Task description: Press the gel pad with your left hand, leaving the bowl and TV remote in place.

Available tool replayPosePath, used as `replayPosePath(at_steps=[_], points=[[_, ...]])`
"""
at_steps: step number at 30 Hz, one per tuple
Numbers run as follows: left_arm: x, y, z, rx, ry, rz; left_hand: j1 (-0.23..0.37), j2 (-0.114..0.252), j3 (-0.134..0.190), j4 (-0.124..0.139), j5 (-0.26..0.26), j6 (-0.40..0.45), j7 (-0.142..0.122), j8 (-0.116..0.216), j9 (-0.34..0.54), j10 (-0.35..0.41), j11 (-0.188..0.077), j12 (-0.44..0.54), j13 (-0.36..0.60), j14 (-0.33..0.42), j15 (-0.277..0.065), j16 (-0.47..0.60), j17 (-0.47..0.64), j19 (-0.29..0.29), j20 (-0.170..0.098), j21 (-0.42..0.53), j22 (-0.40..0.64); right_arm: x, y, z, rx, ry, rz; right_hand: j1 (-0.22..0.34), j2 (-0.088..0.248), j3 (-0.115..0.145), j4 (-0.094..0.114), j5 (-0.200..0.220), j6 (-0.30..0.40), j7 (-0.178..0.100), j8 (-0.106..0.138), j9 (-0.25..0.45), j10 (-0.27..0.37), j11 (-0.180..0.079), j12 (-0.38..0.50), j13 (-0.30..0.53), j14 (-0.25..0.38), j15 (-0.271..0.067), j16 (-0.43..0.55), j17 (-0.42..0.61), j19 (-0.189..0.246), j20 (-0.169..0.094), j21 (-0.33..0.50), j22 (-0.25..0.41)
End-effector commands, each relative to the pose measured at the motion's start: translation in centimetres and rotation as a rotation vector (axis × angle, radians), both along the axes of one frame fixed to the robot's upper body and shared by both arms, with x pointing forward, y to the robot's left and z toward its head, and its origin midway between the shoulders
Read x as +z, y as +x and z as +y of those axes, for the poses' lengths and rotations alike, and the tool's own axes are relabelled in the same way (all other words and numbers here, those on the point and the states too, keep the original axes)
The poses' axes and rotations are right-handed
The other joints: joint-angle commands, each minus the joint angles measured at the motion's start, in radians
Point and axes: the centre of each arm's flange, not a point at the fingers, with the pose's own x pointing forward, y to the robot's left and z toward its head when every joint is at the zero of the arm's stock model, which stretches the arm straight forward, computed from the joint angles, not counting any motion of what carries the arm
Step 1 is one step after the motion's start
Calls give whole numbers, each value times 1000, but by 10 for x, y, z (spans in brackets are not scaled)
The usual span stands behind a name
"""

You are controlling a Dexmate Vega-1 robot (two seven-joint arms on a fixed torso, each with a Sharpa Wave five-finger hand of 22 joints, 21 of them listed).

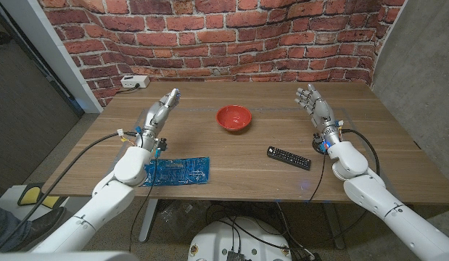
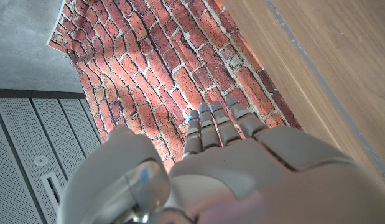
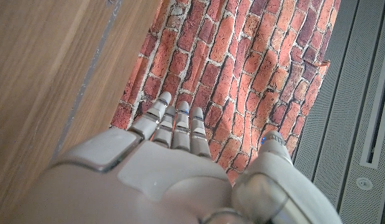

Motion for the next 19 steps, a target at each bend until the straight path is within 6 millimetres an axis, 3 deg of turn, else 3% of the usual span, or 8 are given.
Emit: replayPosePath(at_steps=[1,19], points=[[27,29,2,4,6,26,-4,3,-2,3,-3,-1,-2,6,2,-1,2,3,3,-4,-1,1,3,-7,-2,-1,1,3,13,2,7,8,22,14,-3,-1,-3,-3,2,8,-3,4,-7,-2,-3,2,-5,5,-3,1,-3,-11,-2,3],[34,33,6,18,8,36,-2,5,-2,3,-5,1,-2,12,2,0,1,10,3,-5,-2,6,3,-12,-5,3,1,15,27,7,26,-4,20,14,-2,-3,-2,-3,1,8,-3,4,-6,-3,-2,2,-5,5,-2,1,-4,-8,-3,4]])
